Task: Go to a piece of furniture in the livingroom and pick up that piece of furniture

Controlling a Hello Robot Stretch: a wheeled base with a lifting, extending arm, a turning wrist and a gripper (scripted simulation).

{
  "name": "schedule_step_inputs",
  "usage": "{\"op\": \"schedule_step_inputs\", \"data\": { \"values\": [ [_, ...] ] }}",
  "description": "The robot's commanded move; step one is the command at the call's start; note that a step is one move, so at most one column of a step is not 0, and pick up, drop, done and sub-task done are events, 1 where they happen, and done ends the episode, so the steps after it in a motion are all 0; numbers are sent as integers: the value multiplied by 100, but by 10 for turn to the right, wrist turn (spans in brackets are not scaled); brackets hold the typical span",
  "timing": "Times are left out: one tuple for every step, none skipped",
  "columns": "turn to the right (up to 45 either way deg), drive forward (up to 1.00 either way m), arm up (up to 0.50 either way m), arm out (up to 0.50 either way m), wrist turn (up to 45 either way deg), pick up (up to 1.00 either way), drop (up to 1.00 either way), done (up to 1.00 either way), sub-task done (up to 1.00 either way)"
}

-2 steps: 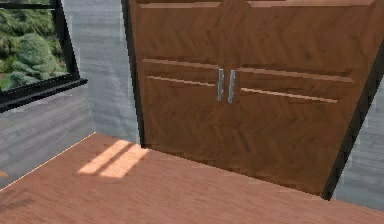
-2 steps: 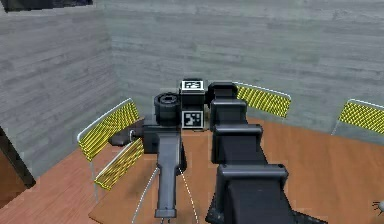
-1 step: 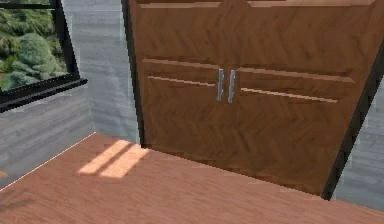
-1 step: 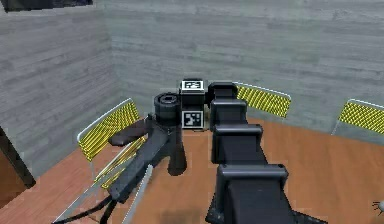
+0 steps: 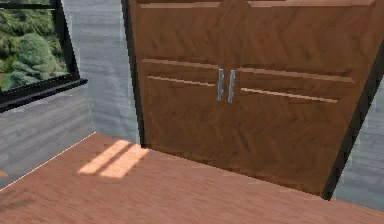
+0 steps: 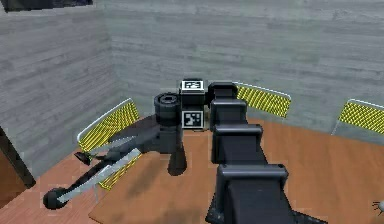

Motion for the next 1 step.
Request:
{"op": "schedule_step_inputs", "data": {
  "values": [
    [0, 0, 0, 0, 420, 0, 0, 0, 0]
  ]
}}
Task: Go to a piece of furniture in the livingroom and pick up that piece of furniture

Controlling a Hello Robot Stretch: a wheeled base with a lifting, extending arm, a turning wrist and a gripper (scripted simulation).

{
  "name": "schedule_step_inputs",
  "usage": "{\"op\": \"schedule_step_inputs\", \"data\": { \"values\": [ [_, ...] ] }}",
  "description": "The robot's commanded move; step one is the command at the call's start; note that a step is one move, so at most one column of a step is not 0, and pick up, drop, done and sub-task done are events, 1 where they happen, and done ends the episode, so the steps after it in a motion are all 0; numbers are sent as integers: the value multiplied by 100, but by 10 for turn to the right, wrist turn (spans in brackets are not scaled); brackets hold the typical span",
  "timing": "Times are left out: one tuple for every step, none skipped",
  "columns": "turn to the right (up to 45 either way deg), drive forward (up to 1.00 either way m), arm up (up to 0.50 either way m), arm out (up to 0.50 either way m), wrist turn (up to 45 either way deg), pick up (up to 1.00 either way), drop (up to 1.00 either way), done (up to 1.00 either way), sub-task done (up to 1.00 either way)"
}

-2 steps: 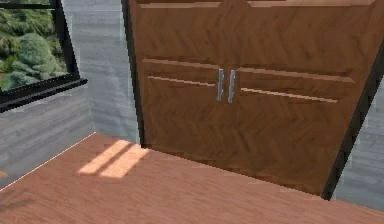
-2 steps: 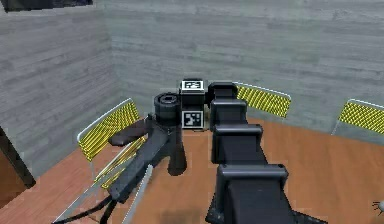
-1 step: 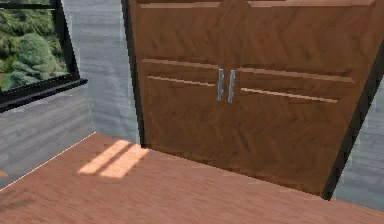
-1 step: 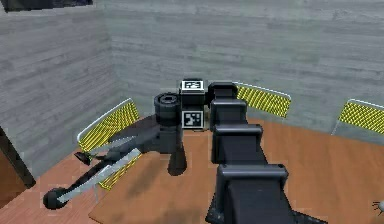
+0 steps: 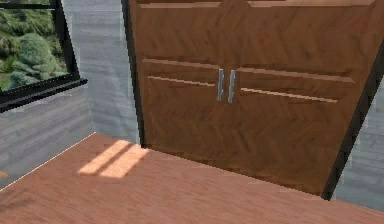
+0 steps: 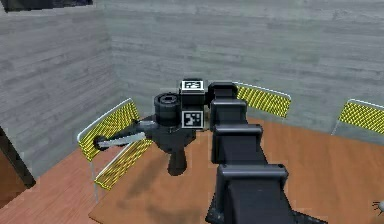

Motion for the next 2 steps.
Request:
{"op": "schedule_step_inputs", "data": {
  "values": [
    [0, 0, 0, 0, 0, 100, 0, 0, 0],
    [0, 0, 0, 0, 0, 0, 0, 100, 0]
  ]
}}
